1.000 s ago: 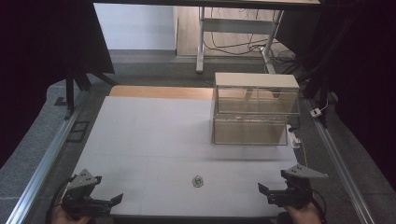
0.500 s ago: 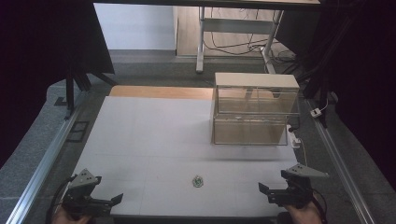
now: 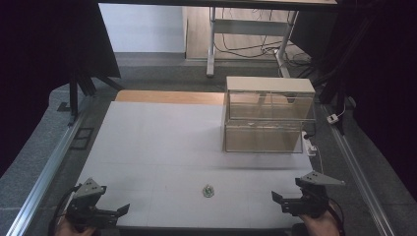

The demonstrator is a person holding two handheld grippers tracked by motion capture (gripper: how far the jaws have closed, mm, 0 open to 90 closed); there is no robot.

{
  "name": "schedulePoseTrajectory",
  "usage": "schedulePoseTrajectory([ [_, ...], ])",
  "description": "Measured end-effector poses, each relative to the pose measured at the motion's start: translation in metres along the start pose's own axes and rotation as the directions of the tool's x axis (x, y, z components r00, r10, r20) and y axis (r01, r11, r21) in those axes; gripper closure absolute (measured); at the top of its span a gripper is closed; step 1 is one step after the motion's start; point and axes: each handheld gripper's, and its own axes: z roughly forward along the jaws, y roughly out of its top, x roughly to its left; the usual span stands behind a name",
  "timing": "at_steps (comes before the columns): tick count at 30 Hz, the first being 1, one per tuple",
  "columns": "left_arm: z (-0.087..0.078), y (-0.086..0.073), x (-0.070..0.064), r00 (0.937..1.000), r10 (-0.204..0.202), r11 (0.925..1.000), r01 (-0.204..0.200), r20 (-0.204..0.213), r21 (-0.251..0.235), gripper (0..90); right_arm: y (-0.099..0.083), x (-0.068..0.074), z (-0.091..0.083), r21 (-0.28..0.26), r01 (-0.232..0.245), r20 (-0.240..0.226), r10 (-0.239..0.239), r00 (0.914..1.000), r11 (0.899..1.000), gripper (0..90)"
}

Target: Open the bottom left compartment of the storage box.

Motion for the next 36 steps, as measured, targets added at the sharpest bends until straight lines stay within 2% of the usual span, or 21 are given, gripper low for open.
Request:
schedulePoseTrajectory([
  [6, 0.000, 0.000, 0.000, 1.0000, 0.002, 1.0000, -0.002, -0.001, -0.001, 0.0, 0.001, -0.003, 0.004, 0.006, 0.013, 0.003, -0.013, 0.9999, 1.000, 0.0],
  [13, 0.000, 0.000, 0.000, 1.0000, 0.004, 1.0000, -0.004, -0.002, -0.002, 0.0, 0.004, -0.007, 0.006, -0.010, 0.026, 0.020, -0.026, 0.9995, 1.000, 0.0],
  [19, 0.000, 0.000, 0.000, 1.0000, -0.002, 1.0000, 0.002, -0.003, -0.003, 0.0, 0.008, -0.011, 0.010, -0.036, 0.041, 0.005, -0.040, 0.9992, 0.999, 0.0],
  [22, 0.000, 0.000, 0.000, 1.0000, -0.005, 1.0000, 0.005, -0.006, -0.003, 0.0, 0.009, -0.014, 0.013, -0.035, 0.049, 0.014, -0.048, 0.9987, 0.998, 0.0],
  [32, 0.000, 0.000, 0.000, 0.9999, -0.010, 0.9999, 0.010, -0.007, -0.002, 0.0, 0.011, -0.024, 0.020, -0.020, -0.008, 0.040, 0.009, 0.9992, 1.000, 0.0],
  [36, 0.000, 0.000, 0.001, 0.9999, -0.012, 0.9999, 0.012, -0.004, -0.003, 0.0, 0.014, -0.026, 0.024, -0.003, -0.009, 0.049, 0.009, 0.9988, 1.000, 0.0],
])
